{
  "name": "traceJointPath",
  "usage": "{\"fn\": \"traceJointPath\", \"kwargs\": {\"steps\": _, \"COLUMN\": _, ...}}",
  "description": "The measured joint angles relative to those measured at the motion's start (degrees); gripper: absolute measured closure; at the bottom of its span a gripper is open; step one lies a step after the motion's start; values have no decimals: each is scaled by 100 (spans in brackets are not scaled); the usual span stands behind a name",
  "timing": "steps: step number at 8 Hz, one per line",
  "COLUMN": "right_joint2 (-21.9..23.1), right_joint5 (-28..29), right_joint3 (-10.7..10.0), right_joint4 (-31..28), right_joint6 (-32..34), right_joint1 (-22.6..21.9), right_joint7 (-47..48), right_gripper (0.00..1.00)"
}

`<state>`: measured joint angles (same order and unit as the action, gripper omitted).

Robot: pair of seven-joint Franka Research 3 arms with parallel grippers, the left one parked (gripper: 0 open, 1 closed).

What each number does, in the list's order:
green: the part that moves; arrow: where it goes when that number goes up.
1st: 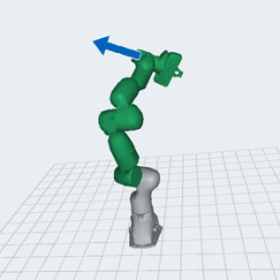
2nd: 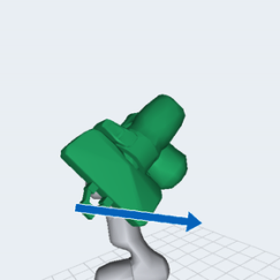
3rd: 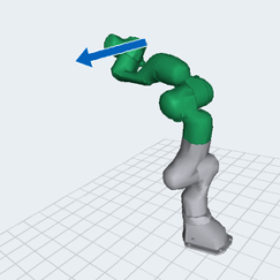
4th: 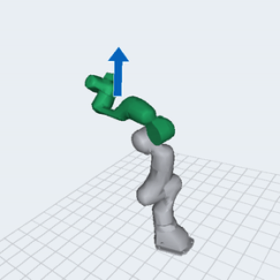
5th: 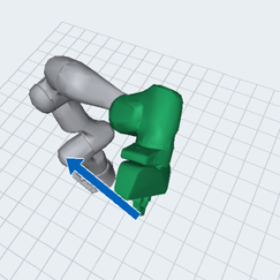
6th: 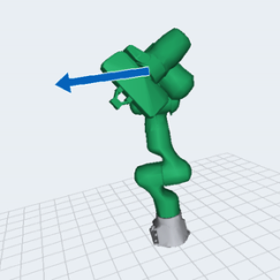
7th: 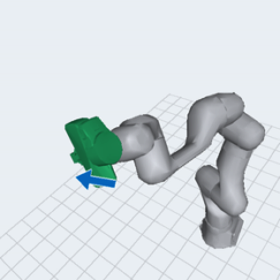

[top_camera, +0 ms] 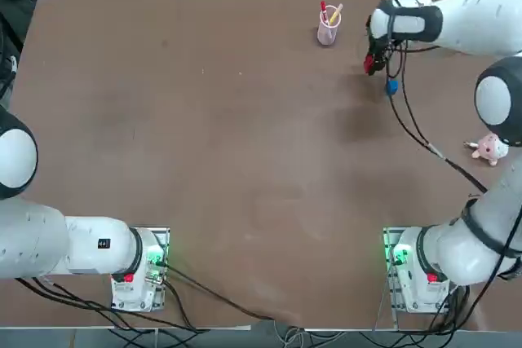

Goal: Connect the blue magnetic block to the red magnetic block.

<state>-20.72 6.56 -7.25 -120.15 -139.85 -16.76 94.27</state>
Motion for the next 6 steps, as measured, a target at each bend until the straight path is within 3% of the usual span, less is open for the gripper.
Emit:
{"fn": "traceJointPath", "kwargs": {"steps": 2, "right_joint2": 181, "right_joint5": 0, "right_joint3": -1, "right_joint4": -581, "right_joint6": -409, "right_joint1": 228, "right_joint7": 0, "right_gripper": 51}}
{"fn": "traceJointPath", "kwargs": {"steps": 6, "right_joint2": 168, "right_joint5": 0, "right_joint3": 14, "right_joint4": -958, "right_joint6": -779, "right_joint1": 265, "right_joint7": -33, "right_gripper": 51}}
